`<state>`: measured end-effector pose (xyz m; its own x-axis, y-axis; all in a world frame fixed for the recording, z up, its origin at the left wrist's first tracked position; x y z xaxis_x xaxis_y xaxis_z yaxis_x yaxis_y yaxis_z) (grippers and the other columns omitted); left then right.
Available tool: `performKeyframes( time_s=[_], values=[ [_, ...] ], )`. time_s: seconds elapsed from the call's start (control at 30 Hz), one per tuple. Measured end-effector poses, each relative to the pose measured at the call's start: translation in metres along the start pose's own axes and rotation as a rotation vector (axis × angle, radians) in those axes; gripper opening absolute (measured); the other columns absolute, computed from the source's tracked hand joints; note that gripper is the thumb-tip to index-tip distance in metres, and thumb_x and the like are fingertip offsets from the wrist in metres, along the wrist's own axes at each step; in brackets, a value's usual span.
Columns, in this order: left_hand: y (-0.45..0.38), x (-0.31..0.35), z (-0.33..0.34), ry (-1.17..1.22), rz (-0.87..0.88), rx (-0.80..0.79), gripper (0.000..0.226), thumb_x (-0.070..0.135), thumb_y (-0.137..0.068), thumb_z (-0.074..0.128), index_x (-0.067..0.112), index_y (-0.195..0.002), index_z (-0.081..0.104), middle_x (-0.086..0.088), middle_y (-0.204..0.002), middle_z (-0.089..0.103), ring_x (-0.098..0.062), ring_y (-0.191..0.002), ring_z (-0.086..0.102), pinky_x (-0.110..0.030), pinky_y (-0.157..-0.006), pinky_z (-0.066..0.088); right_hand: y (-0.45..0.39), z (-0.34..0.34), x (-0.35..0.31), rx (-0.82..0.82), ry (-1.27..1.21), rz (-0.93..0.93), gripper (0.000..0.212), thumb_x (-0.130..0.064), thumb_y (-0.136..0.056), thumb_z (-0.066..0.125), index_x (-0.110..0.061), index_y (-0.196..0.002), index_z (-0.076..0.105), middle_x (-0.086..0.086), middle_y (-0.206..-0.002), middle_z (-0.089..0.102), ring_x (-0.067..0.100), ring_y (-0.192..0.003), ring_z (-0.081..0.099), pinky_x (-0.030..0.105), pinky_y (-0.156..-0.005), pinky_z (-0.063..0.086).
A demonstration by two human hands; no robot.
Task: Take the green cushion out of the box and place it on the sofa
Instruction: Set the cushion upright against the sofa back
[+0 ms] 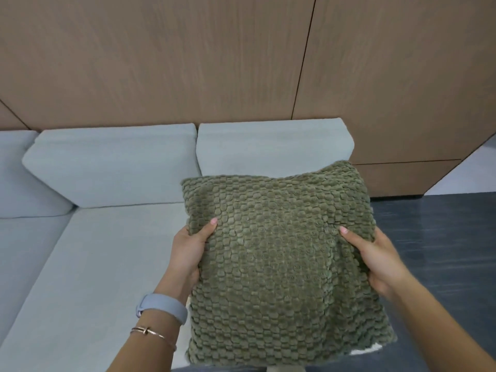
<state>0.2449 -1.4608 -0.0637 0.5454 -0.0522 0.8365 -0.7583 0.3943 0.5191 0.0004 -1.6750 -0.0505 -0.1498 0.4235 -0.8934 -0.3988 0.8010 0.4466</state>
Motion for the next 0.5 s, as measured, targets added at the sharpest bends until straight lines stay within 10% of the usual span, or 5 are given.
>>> performKeyframes(
  time_s=[0.5],
  values=[
    [-0.2,-0.043,0.102,0.094,0.187,0.139,0.033,0.015,-0.085,0.064,0.01,-0.117,0.06,-0.003,-0.103,0.07,-0.018,-0.091,0.068,-0.029,-0.067,0.056,-0.268,0.017,0.018,-0.136,-0.018,-0.141,0.039,-0.011,-0.087,0.063,-0.031,-0.119,0.053,-0.002,-0.115,0.066,0.017,-0.103,0.063,0.033,-0.08,0.051]
  ],
)
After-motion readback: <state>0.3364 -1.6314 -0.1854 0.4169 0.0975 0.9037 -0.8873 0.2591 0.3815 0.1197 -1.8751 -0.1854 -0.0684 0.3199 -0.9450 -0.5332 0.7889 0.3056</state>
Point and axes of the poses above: each hand's wrist, its own y-axis away from the middle knuckle, its own z-axis out of the palm, x = y × z, the point moved 7 cm from there along -y, towards the middle knuckle
